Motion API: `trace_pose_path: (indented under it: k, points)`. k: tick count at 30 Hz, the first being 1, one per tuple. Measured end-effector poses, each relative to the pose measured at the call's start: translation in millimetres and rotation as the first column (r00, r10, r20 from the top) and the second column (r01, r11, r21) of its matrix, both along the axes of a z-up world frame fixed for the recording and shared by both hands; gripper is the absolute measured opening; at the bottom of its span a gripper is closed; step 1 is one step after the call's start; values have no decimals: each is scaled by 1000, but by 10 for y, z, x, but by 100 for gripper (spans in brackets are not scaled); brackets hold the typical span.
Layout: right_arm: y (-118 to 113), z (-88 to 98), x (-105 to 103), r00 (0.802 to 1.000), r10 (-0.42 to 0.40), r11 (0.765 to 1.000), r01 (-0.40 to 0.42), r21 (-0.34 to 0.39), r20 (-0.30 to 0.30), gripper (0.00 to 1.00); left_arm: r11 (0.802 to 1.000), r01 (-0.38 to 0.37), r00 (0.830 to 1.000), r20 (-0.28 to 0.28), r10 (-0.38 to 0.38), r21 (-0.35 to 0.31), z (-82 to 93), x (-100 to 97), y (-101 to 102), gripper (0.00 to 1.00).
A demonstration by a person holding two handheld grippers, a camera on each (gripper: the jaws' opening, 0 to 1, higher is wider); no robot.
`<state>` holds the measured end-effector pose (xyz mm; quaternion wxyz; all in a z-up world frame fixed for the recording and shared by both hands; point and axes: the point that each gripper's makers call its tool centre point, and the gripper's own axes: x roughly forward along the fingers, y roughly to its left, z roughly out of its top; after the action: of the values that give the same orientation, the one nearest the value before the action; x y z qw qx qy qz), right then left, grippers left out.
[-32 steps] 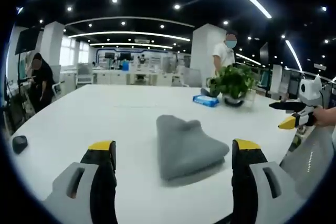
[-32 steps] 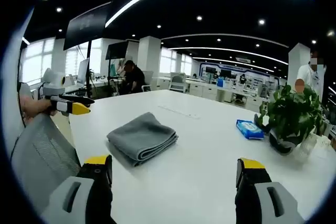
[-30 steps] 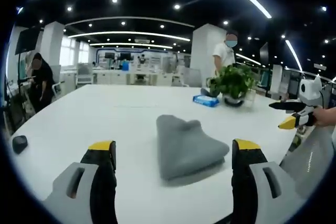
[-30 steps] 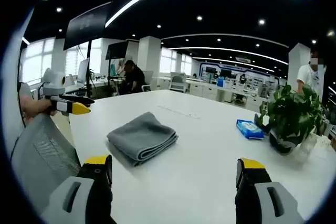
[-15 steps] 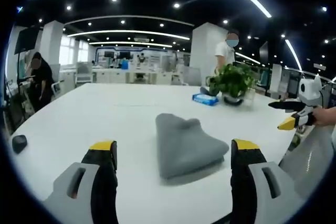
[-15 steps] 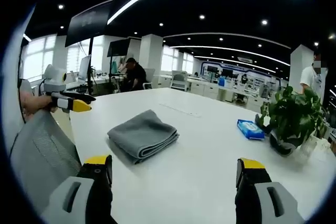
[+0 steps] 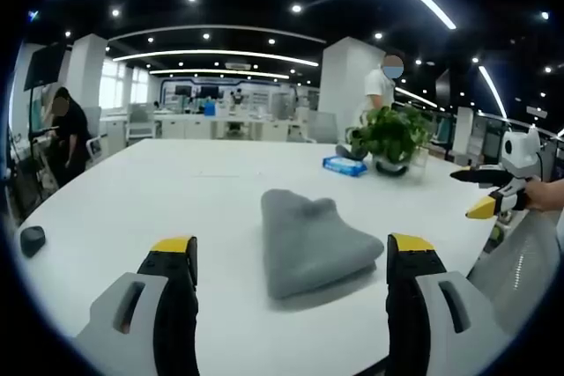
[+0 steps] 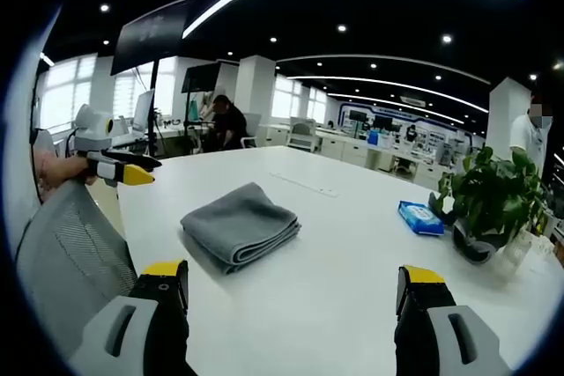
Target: Open the folded towel by lifting each exposed corner and separating the folded layers until the towel lies flat within the target outline without major curled edges
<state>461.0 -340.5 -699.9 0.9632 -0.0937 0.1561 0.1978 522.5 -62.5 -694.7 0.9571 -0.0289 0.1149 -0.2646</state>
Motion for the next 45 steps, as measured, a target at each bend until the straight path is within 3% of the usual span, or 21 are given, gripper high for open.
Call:
trace_pose_path:
  k: [39,45]
  points:
    - [22,-10,0,1000,5,1000,-5,9,-12,100,1000,14,1000,-14,-14,14,-33,-6,-15,87]
    - [54,24,7,1000,14,1000,-14,-8,-11,100,999,50,997,-55,-51,-15,-56,-16,-66,92]
